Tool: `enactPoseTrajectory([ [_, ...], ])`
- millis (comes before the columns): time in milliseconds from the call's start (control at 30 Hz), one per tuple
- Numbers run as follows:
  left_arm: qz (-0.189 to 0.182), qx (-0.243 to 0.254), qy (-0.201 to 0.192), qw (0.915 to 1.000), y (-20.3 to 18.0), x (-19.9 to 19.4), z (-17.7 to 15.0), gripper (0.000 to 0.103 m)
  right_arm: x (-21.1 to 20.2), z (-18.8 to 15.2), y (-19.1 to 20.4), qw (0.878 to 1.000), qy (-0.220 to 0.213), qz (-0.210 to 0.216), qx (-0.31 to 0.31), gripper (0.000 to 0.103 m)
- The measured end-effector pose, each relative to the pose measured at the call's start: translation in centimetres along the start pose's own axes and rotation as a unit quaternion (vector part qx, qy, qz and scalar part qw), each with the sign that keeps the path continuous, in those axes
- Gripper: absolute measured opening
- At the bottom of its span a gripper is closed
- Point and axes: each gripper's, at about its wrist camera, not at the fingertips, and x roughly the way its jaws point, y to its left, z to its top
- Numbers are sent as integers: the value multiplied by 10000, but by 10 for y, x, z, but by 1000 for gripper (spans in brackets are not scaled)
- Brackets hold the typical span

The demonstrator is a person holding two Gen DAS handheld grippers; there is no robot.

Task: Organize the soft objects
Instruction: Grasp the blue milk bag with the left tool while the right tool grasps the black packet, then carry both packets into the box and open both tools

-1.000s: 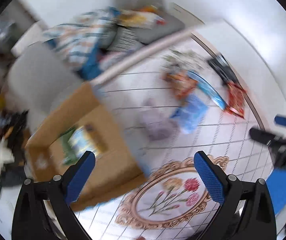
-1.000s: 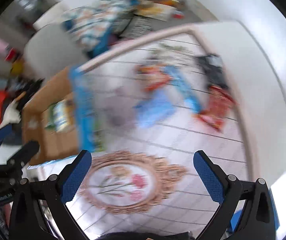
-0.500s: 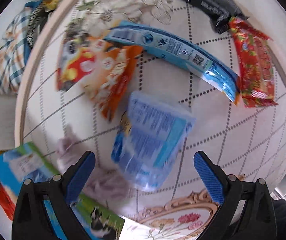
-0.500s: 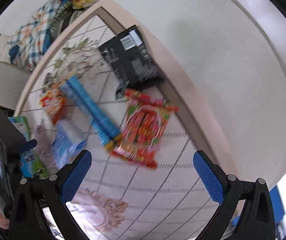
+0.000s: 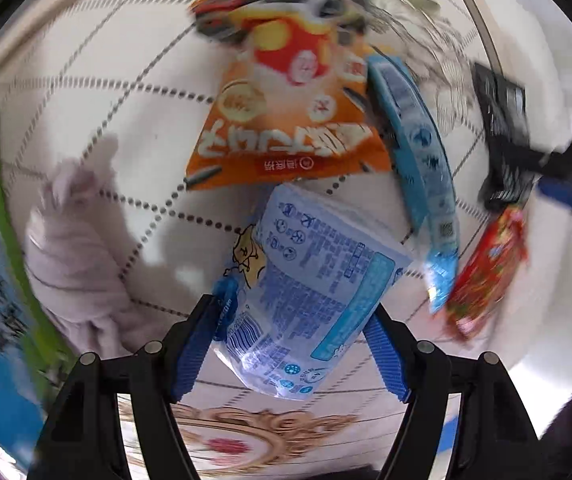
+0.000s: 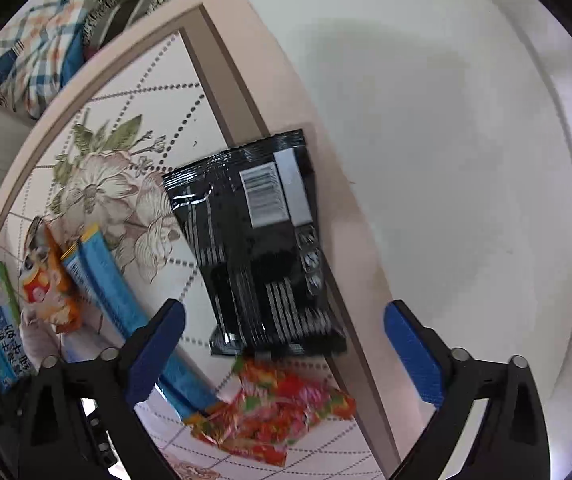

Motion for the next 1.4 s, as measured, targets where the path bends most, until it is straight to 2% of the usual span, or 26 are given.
enactPoseTrajectory([
  [33,-73,-10,30,10000,2,1,-1,71,3,2,2,10000,60,0,-12,87],
  [100,-17,177,57,9998,1,3,-4,71,10,4,4,9998,212,36,9,68],
  [233,380,716,146,9966,-13,9,-9,71,13,5,10,9996,178,-204,-11,63],
  [333,629,914,48,9938,-22,12,-12,71,11,3,17,9994,75,-332,-96,59],
  [367,673,928,9,9934,-23,12,-14,69,9,2,19,9993,39,-351,-118,55],
  [433,750,934,-99,9927,-29,11,-16,58,5,-2,23,9991,-21,-390,-178,50],
  [500,683,890,-154,9936,-34,7,-19,50,0,-9,26,9990,-88,-384,-209,49],
  [600,606,787,-260,9947,-42,4,-31,46,-9,-21,27,9987,-228,-395,-220,49],
  [700,536,704,-380,9954,-40,-3,-41,44,-25,-42,25,9988,-384,-274,-163,48],
  [733,503,679,-435,9955,-29,-14,-39,44,-31,-45,25,9986,-439,-246,-155,48],
  [867,304,564,-738,9952,-25,-40,-57,44,-56,-66,26,9976,-678,-74,-120,48],
  [1000,59,411,-1147,9925,-15,-83,-78,44,-88,-92,38,9955,-928,144,-156,48],
  [1200,-248,77,-1773,9838,38,-162,-114,44,-140,-131,76,9890,-1250,655,-435,48],
  [1400,-107,-366,-2204,9747,113,-217,-151,44,-179,-189,157,9776,-1439,1176,-984,48],
])
